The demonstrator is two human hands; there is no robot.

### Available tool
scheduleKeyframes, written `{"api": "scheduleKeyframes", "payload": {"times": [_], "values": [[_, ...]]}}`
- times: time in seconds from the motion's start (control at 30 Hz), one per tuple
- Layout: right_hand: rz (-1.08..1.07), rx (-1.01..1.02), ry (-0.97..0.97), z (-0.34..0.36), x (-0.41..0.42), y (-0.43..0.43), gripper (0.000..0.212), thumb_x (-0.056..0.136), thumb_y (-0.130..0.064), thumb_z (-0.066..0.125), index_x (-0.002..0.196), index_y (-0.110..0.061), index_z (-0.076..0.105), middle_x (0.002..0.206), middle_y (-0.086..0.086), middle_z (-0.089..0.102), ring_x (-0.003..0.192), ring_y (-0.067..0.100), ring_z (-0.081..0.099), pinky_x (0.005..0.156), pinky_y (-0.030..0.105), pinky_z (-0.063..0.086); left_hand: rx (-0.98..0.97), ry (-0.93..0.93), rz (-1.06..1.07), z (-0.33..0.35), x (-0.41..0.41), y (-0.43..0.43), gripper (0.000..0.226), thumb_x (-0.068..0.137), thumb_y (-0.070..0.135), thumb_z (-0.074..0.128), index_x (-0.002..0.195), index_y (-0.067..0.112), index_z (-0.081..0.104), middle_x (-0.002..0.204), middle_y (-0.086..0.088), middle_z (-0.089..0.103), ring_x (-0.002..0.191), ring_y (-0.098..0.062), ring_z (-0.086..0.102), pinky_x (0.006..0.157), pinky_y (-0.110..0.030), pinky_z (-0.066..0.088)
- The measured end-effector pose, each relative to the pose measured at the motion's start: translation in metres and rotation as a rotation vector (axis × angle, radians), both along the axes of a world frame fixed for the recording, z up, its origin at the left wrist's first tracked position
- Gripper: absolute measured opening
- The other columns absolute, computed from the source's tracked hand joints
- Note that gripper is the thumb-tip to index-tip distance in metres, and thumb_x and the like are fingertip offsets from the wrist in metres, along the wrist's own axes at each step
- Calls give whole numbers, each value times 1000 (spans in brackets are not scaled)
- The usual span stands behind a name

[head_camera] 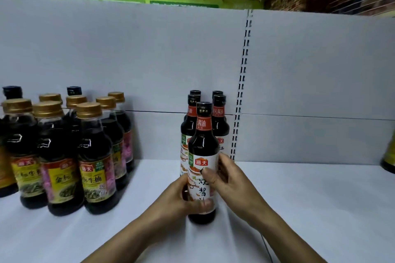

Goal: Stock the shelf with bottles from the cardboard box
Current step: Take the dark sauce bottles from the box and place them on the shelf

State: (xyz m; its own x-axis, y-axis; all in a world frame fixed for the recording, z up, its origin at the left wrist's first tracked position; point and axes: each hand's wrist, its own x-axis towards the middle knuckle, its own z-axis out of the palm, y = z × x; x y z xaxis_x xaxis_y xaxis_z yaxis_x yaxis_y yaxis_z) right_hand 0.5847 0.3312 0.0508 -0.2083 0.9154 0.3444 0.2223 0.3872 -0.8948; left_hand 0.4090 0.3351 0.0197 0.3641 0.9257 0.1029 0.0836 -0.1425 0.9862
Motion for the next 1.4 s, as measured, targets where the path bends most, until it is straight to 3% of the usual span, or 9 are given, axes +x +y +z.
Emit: {"api": "scheduleKeyframes", "payload": {"times": [0.23, 0.4, 0.63, 0.73, 0.93, 1.13, 1.4], "values": [[23, 3, -30, -2, -4, 11, 48, 95, -40, 66, 140, -32, 51, 133, -12, 67, 125, 5, 63, 108, 40, 52, 50, 45, 17, -1, -6, 12, 56, 85, 5, 81, 134, 22, 59, 125, 1, 74, 118, -16, 69, 108, -38, 52], [-2, 29, -66, -2, -11, 16, 48, 97, -39, 64, 142, -35, 49, 132, -16, 67, 124, 0, 61, 109, 37, 51, 68, 106, 58, 0, -12, 18, 52, 84, 9, 83, 128, 25, 61, 116, 3, 77, 105, -8, 73, 87, -20, 56], [-121, 78, -176, -15, -20, 21, 52, 90, -39, 70, 134, -53, 45, 129, -18, 67, 117, 0, 65, 103, 36, 54, 144, 164, 144, -2, -13, 26, 50, 83, 12, 85, 125, 23, 60, 111, 14, 77, 98, 0, 73, 81, -18, 56], [-147, 68, -157, -19, -22, 23, 51, 90, -39, 71, 133, -53, 47, 129, -17, 67, 116, 0, 65, 102, 33, 55, 183, 179, 178, -5, -13, 28, 49, 83, 17, 85, 124, 25, 59, 107, 17, 76, 97, 3, 71, 78, -15, 55], [-174, 47, -129, -23, -25, 22, 46, 93, -28, 73, 129, -46, 50, 124, -16, 70, 108, -5, 68, 96, 24, 56, 181, 176, 253, -15, -16, 32, 55, 77, 28, 90, 120, 27, 56, 109, 10, 73, 93, 1, 73, 76, -20, 58], [-183, 51, -113, -25, -26, 25, 47, 94, -32, 71, 136, -37, 52, 127, -15, 69, 112, -3, 67, 99, 29, 57, 260, 259, 292, -25, -18, 41, 61, 66, 60, 81, 117, 42, 54, 118, 12, 67, 104, -3, 68, 89, -35, 60], [-172, 52, -135, -26, -25, 27, 46, 95, -35, 69, 137, -39, 51, 129, -17, 68, 111, -6, 66, 96, 22, 56, 300, 295, 300, -26, -18, 42, 59, 68, 66, 76, 117, 49, 50, 121, 18, 63, 106, -1, 65, 90, -34, 59]]}}
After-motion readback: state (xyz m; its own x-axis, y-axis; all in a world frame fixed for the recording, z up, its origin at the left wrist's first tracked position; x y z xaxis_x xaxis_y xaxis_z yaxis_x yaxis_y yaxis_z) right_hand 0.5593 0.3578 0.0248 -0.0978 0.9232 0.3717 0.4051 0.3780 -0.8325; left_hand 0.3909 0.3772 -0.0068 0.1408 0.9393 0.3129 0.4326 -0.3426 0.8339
